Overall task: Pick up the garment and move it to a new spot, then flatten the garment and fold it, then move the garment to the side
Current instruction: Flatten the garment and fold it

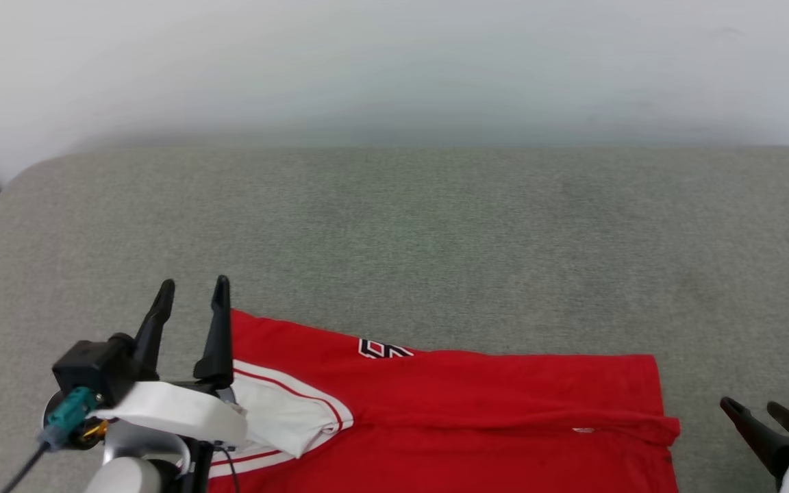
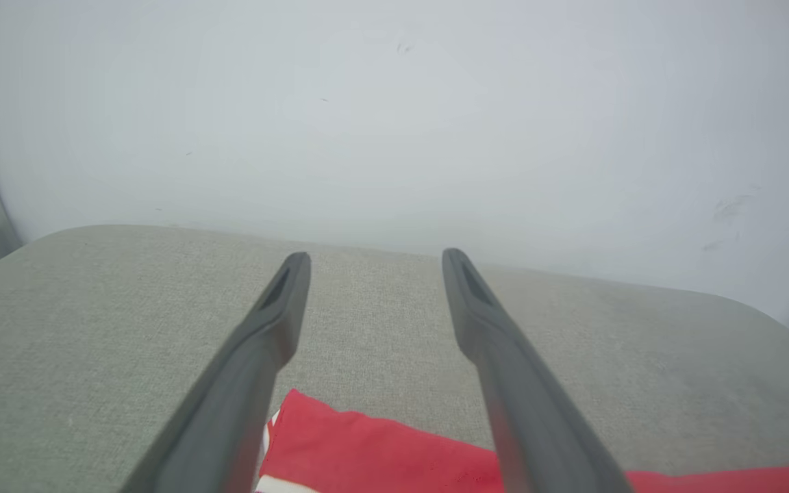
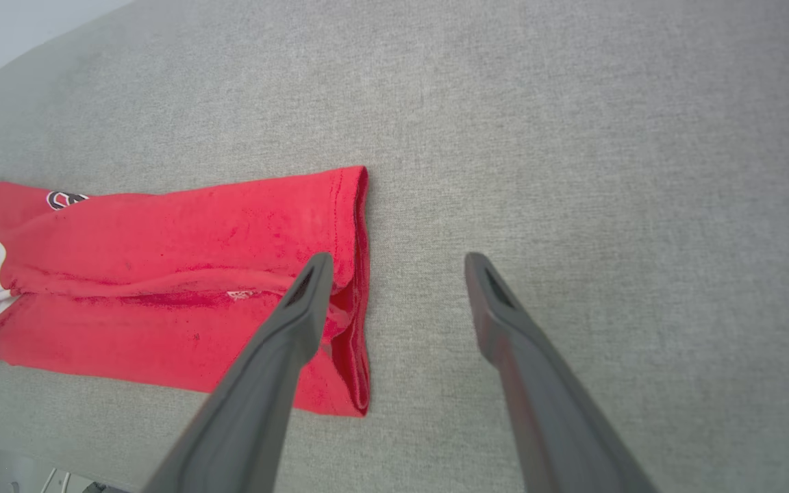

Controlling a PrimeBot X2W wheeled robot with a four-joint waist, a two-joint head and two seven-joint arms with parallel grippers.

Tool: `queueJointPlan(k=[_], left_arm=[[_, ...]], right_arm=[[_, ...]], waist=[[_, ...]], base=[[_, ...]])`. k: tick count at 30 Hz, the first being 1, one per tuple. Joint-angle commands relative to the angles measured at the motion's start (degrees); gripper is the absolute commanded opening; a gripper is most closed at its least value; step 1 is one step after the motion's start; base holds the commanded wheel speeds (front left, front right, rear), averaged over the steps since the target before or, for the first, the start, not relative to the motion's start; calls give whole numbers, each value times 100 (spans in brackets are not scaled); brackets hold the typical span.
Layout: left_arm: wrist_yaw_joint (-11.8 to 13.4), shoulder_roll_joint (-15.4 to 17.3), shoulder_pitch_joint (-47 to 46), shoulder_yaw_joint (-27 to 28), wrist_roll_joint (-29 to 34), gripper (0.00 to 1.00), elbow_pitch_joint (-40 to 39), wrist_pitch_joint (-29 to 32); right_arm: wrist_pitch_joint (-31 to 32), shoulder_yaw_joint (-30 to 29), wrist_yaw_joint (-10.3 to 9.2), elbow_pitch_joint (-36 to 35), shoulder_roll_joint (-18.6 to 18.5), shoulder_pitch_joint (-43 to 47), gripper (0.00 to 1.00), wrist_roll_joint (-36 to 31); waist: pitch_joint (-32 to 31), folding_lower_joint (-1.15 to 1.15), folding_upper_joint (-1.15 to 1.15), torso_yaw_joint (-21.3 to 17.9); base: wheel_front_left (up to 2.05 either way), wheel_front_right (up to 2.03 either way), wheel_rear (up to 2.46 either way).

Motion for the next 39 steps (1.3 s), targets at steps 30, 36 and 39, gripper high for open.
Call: queueJointPlan(k=[30,36,39], left_arm=[[143,-300,-358,-633,875,100,-213,-672],[218,-200,-209,-571,848,100,-147,-611],[282,-148,-117,-533,854,100,-137,-583]], right_arm=[[1076,585,-2,1721,358,-646,0,165],[755,799,-3,1413,24,-779,0,202],[642,839,-3,1382,-94,-754,0,238]], waist=[[430,0,0,729],[190,0,0,568],[70,0,0,450]], base=[[0,0,0],[0,0,0],[0,0,0]])
